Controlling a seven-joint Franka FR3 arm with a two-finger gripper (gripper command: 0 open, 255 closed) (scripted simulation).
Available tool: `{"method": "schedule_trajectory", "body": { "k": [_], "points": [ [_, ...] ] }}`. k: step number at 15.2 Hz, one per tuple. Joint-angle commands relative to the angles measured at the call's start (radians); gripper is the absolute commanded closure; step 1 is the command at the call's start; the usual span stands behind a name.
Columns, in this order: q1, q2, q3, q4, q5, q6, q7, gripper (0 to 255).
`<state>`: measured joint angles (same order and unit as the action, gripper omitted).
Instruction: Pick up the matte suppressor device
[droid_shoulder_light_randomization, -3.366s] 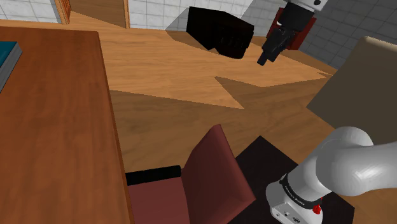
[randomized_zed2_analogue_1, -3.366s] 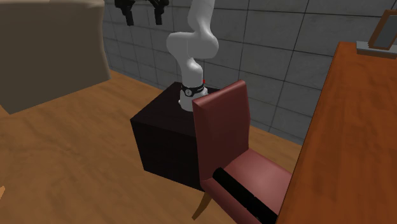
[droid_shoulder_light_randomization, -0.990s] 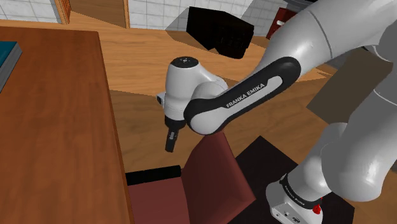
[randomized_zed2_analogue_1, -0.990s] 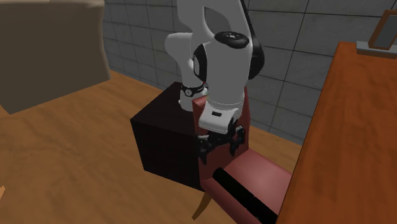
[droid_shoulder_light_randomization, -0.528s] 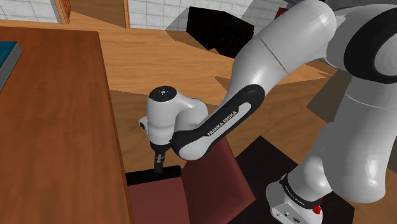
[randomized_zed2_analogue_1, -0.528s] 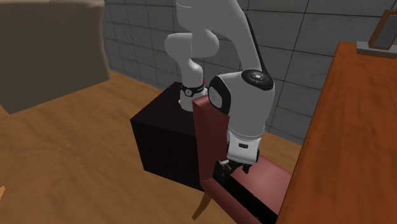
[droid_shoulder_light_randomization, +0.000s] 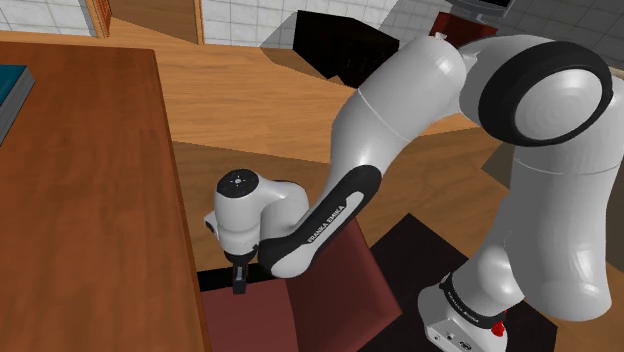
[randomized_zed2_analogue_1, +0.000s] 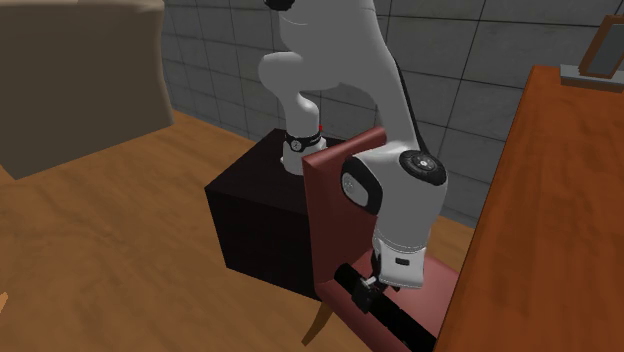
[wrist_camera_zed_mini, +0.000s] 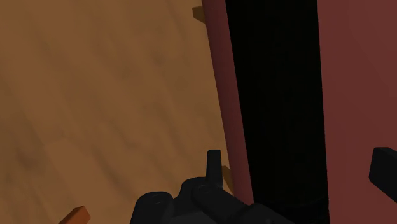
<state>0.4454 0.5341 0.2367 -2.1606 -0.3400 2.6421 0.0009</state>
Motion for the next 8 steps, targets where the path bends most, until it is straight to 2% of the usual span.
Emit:
{"method": "schedule_trajectory", "body": {
  "k": [1,5,6,8],
  "points": [
    [0.007,0.024,-0.01,0.007,-0.011,0.018,0.007,0],
    [0.017,0.057,-0.024,0.017,-0.025,0.04,0.018,0],
    [0.017,0.055,-0.024,0.015,-0.025,0.04,0.018,255],
    [0.017,0.055,-0.024,0.015,-0.025,0.04,0.018,255]
  ]
}}
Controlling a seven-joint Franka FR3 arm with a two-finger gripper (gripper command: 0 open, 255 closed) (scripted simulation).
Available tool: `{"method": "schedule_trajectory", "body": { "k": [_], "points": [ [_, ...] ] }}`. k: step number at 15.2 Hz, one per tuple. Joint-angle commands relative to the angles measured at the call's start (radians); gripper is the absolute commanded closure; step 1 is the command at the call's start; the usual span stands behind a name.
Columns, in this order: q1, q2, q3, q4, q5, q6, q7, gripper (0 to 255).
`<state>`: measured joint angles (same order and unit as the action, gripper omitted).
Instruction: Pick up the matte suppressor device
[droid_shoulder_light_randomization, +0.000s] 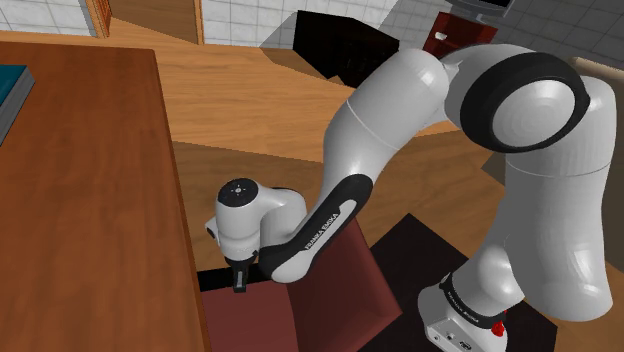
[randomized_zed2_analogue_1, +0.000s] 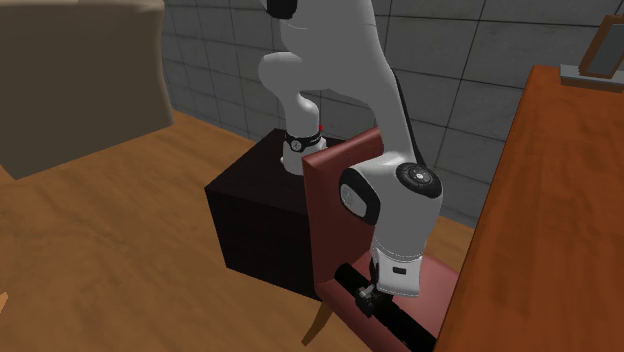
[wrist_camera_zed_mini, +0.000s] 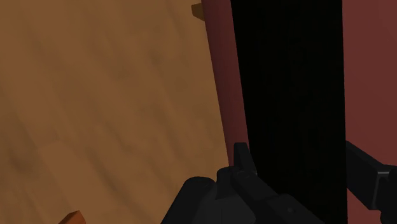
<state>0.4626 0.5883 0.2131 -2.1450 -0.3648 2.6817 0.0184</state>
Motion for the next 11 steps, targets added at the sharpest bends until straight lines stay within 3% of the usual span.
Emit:
{"method": "schedule_trajectory", "body": {
  "k": [1,11],
  "points": [
    [0.0,0.001,0.0,0.0,0.0,0.001,0.001,255],
    [-0.017,-0.048,0.021,-0.014,0.021,-0.035,-0.017,255]
  ]
}}
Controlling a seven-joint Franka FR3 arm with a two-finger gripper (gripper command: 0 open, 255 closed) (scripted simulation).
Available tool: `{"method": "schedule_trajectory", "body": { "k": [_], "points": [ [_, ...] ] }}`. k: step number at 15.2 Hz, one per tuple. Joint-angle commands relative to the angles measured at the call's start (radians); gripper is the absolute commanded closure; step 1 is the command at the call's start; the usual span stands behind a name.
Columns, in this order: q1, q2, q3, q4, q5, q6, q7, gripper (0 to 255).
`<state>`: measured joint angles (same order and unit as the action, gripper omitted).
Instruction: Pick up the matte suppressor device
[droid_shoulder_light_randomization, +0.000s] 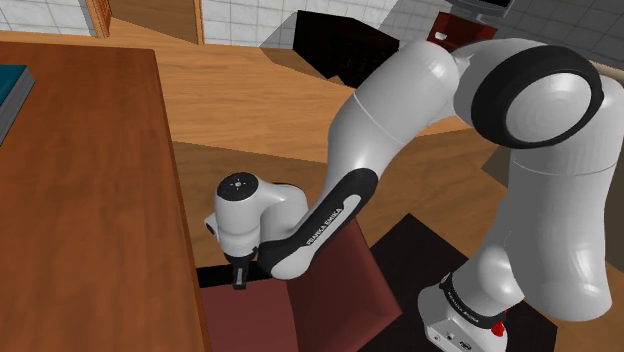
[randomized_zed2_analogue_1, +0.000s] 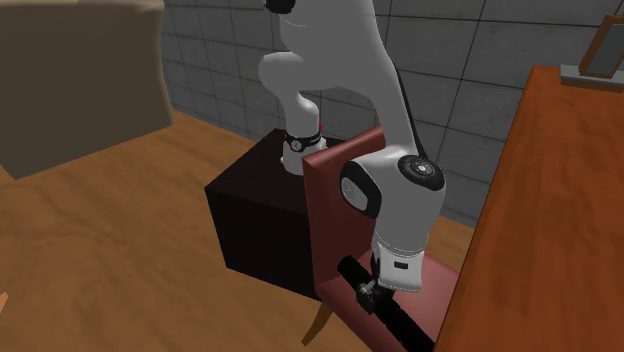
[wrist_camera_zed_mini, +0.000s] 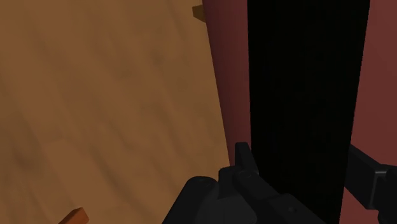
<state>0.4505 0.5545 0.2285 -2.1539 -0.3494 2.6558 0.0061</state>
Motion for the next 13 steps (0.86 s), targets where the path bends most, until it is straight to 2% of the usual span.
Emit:
{"method": "schedule_trajectory", "body": {
  "k": [1,13],
  "points": [
    [-0.009,-0.027,0.011,-0.009,0.011,-0.018,-0.009,255],
    [-0.046,-0.151,0.062,-0.032,0.076,-0.116,-0.058,255]
  ]
}}
